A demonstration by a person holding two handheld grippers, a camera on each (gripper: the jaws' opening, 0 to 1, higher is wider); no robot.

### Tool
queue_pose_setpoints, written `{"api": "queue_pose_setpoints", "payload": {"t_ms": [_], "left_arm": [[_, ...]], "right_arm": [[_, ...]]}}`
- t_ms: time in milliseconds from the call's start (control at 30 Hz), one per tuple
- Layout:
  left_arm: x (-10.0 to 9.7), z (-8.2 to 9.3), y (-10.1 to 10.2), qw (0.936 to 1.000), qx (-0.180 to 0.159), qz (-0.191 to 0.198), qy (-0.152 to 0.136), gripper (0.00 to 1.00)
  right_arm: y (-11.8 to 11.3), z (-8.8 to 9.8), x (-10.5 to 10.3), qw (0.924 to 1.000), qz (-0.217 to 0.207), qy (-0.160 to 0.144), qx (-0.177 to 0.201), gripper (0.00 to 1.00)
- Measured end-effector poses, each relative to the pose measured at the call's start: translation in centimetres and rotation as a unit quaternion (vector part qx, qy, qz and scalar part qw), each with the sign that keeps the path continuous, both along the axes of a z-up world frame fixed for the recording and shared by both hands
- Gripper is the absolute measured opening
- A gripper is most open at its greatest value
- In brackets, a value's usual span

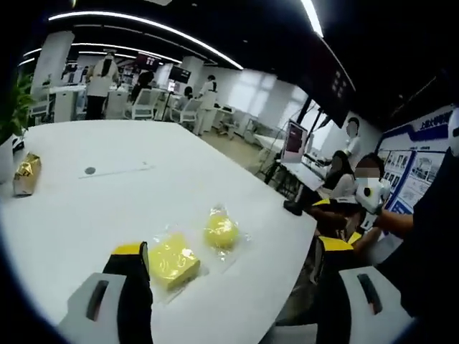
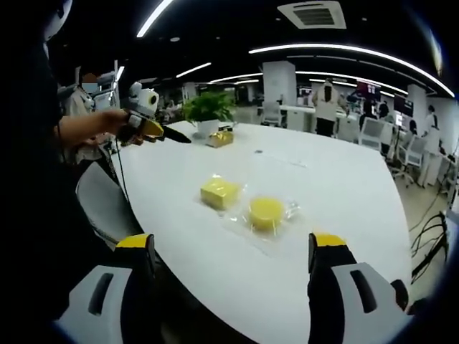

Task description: Compare the silicone blocks by pressing each to a similar depth, holding the contact briefly, and releasing to observe deformation and rebound differences across the visible hardness samples.

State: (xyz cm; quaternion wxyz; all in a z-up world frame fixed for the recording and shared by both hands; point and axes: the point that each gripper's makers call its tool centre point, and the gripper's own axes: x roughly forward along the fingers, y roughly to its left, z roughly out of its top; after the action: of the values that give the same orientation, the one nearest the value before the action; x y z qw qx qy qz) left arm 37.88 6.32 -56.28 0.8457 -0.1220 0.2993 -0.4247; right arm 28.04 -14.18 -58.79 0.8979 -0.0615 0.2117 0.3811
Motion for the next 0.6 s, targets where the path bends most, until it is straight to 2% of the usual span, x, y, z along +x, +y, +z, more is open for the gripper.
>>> {"api": "queue_pose_setpoints", "payload": {"t_ms": [33, 133, 167, 200, 233, 300, 367, 467, 600], "left_arm": [[0.2, -0.3, -0.4, 0.9999, -0.002, -0.005, 0.014, 0.90], [1.3, -1.4, -2.1, 0.9986, -0.015, -0.012, 0.050, 0.87], [1.5, -2.3, -2.7, 0.9967, -0.015, -0.018, 0.078, 0.86], [1.7, -2.9, -3.4, 0.9953, -0.017, -0.027, 0.092, 0.86], [2.2, -3.3, -3.8, 0.9951, -0.018, -0.025, 0.094, 0.85], [2.2, -4.4, -4.8, 0.9913, -0.020, -0.037, 0.125, 0.83], [2.9, -5.2, -5.7, 0.9866, -0.035, -0.024, 0.157, 0.82], [4.0, -6.1, -6.5, 0.9849, -0.040, -0.017, 0.167, 0.80], [6.2, -6.8, -7.8, 0.9774, -0.075, 0.019, 0.197, 0.75]], "right_arm": [[0.0, 0.6, 0.2, 0.9998, -0.003, -0.015, 0.009, 0.80], [-0.4, 0.9, 0.2, 0.9997, -0.011, -0.015, 0.016, 0.79], [-0.5, 1.0, 0.2, 0.9996, -0.013, -0.019, 0.016, 0.79], [-0.6, 1.0, 0.2, 0.9996, -0.013, -0.019, 0.015, 0.79], [-0.8, 0.9, 0.2, 0.9996, -0.018, -0.019, 0.010, 0.80], [-1.3, 0.6, 0.1, 0.9996, -0.023, -0.017, 0.004, 0.79], [-1.7, 0.6, 0.0, 0.9995, -0.029, -0.014, 0.006, 0.78], [-2.0, 0.4, -0.2, 0.9993, -0.034, -0.012, 0.005, 0.77], [-1.9, 0.1, -0.6, 0.9994, -0.035, -0.005, 0.002, 0.76]]}}
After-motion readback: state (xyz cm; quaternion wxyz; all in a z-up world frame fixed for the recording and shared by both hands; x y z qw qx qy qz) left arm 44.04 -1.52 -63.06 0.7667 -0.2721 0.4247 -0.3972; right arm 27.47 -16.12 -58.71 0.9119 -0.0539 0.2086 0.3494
